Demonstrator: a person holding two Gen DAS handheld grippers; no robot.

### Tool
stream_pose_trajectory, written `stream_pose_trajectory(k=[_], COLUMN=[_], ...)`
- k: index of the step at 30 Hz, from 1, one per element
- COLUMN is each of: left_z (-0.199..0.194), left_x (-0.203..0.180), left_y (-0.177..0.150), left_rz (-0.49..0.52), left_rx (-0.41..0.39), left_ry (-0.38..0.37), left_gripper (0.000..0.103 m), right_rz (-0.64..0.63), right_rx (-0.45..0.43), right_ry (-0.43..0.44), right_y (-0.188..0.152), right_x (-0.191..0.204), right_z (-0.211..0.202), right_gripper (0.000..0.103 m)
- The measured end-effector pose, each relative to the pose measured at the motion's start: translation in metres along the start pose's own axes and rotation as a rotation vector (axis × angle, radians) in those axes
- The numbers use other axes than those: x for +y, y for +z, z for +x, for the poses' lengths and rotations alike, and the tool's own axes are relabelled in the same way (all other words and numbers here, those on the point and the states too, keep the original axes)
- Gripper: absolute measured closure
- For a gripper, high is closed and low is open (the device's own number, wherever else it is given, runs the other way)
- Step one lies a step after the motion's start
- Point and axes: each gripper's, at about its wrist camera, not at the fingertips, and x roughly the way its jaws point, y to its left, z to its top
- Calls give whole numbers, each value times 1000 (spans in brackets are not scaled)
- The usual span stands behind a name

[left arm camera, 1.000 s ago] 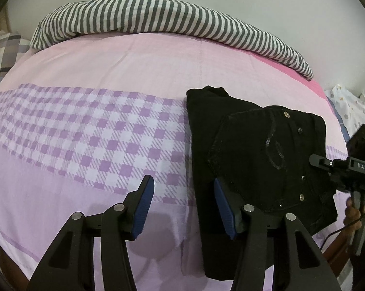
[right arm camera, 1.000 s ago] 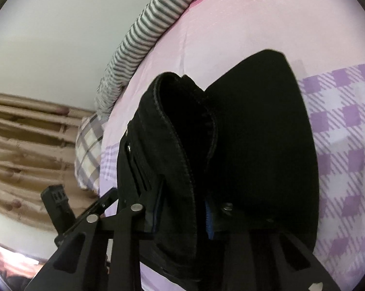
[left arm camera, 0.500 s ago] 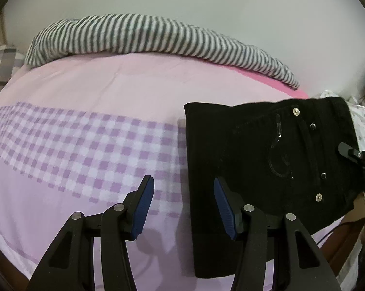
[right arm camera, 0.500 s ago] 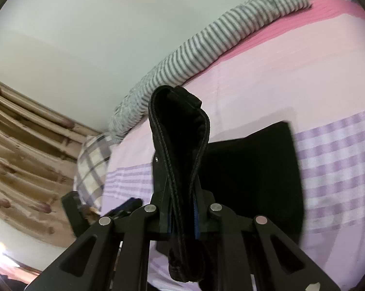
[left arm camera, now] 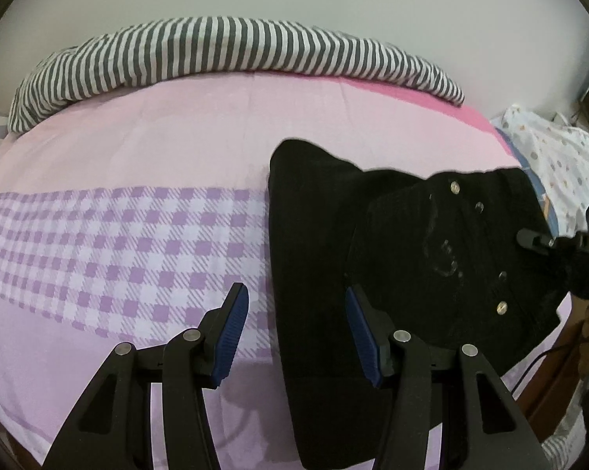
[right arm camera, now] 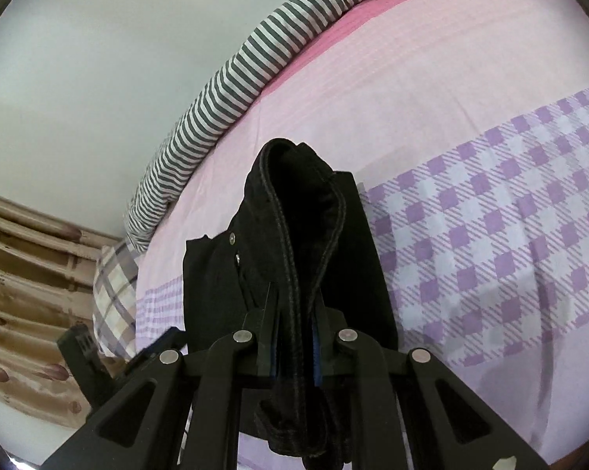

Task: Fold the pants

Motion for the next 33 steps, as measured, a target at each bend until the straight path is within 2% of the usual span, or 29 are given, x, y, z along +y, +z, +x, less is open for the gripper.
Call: stream_pose_trajectory(k=[5, 7, 8, 9, 12, 19, 22, 27, 29, 33], left_z=[13, 16, 17, 17, 16, 13, 10, 5, 3, -1], left_x=[-5, -7, -9, -10, -12, -19, -21, -25, -26, -30], left_y=[-7, -10, -11, -12, -13, -17, -20, -26, -27, -31], left_rz=[34, 50, 57, 65, 77, 103, 112, 120, 126, 143], left_rx=[36, 39, 41, 40, 36, 39, 40, 42, 42, 43], left_ry=[24, 40, 47, 53, 60, 69, 63, 63, 62, 62], left_gripper=[50, 50, 50, 50, 50, 50, 50, 50, 50, 50], right_rz=[1, -21, -24, -23, -15, -3, -26, -106, -127, -99], right_rx=[11, 10, 8, -1, -14, -42, -54, -91, -98, -105], right_ry=[-36, -73, -98, -126, -139, -149, -177, -247, -266, -246], right_y=[-1, -5, -6, -9, -15, -37, -45, -54, -56, -59], right_x=[-10, -9, -8, -7, -8, -13, -7, 14, 20, 21], right_z=[10, 10, 9, 7, -1, -18, -23, -28, -30, -38], right_gripper=[90, 80, 70, 67, 66, 66, 70, 84, 86, 87])
